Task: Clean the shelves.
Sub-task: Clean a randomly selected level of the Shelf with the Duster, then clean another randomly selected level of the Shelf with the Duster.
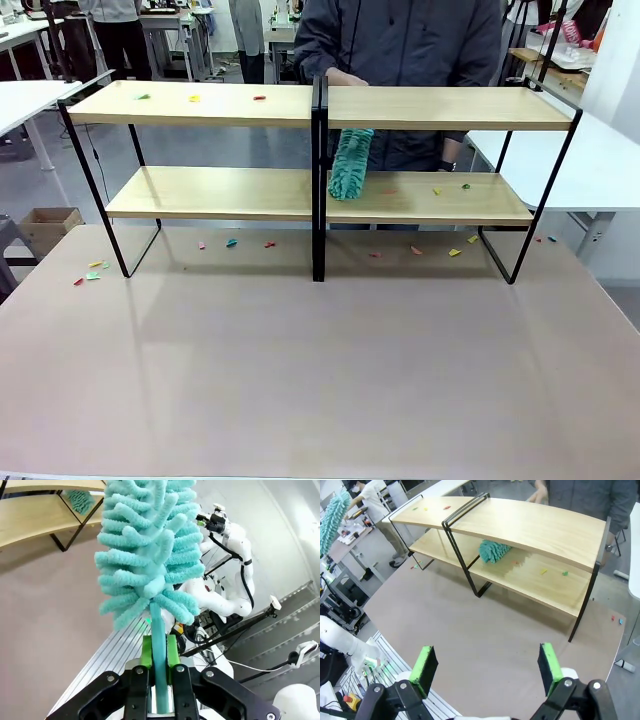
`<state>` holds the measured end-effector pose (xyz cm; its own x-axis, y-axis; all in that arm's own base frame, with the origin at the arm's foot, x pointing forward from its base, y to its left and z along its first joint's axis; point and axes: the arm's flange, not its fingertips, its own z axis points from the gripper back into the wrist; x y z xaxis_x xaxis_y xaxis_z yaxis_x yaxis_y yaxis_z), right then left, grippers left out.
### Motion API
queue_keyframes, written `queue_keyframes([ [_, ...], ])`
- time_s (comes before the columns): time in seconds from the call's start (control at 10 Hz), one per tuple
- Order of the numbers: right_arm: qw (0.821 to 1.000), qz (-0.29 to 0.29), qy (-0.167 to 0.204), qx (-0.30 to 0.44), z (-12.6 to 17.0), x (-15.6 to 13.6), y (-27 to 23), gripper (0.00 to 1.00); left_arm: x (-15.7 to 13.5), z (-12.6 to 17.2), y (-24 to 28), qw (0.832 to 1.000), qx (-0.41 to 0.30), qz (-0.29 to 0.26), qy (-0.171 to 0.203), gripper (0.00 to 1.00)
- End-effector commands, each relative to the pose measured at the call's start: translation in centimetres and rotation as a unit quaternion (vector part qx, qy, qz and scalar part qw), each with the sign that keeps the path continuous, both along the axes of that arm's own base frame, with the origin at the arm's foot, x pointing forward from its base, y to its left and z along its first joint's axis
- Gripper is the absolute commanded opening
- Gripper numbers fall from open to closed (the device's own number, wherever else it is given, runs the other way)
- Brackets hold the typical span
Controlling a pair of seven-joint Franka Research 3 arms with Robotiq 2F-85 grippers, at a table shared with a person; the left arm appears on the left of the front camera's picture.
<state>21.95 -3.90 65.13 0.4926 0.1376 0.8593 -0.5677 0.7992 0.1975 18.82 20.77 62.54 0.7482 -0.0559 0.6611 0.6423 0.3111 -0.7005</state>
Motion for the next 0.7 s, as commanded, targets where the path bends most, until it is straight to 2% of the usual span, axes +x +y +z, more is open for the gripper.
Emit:
queue_keyframes([
  [0.0, 1.000, 0.006, -0.002, 0.004, 0.02, 0.03, 0.04, 1.00, -0.59, 0.22, -0.67, 1.000, -0.007, -0.006, -0.022, 0.13],
  [0.6, 1.000, 0.006, -0.002, 0.004, 0.02, 0.03, 0.04, 1.00, -0.59, 0.22, -0.67, 1.000, -0.007, -0.006, -0.022, 0.13],
])
